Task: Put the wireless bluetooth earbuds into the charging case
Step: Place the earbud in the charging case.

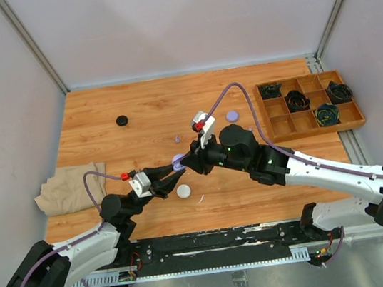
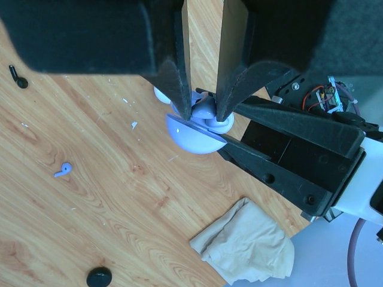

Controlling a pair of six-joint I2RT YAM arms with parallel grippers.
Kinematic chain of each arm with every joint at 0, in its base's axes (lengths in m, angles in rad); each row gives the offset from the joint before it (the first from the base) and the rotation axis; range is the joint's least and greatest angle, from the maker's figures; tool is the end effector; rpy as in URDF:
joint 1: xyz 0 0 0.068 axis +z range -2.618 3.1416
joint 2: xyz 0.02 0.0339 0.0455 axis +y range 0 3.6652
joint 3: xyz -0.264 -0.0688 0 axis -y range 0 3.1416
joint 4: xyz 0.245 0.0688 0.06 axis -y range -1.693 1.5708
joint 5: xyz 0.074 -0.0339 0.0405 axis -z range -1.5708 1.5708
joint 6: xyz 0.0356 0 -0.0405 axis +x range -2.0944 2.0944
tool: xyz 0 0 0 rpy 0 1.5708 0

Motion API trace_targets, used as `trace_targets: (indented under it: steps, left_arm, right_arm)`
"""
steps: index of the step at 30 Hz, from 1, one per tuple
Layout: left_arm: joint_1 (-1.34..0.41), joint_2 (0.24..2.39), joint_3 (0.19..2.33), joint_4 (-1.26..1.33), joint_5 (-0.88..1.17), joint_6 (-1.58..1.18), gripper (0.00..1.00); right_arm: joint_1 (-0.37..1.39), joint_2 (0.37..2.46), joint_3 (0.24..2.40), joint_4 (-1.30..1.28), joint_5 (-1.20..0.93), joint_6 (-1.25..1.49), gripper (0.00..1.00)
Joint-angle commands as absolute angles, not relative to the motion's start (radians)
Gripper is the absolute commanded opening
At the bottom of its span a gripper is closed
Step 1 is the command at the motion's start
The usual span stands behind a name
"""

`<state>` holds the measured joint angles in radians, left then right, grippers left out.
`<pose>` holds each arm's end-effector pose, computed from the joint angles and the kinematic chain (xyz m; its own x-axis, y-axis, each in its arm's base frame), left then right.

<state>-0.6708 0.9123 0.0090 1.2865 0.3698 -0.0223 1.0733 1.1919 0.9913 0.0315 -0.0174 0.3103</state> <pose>0.1147 -0.1075 0.2071 0.2740 -0.2440 -0.9303 0.8485 0.5167 0.1144 0.1342 0.2485 0.3503 -0.3473 0.0003 -0.9378 -0.8200 0.4852 0.3038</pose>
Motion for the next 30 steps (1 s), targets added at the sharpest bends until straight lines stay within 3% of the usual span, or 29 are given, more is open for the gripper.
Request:
trace_targets:
  steps: [1, 23, 30]
  left_arm:
    - [-0.675, 0.901, -0.035, 1.334, 0.355, -0.012, 0.00]
    - [-0.675, 0.901, -0.035, 1.335, 0.356, -0.014, 0.00]
    - [-0.675, 0.898, -0.035, 1.333, 0.355, -0.017, 0.00]
  right_arm:
    - [1.087, 1.202, 0.974, 0.076, -0.001, 0.326, 0.16]
    - [1.088, 1.185, 0.930, 0.122, 0.024, 0.332, 0.16]
    - [1.088, 1.191, 0.931, 0.106, 0.016, 0.340, 0.25]
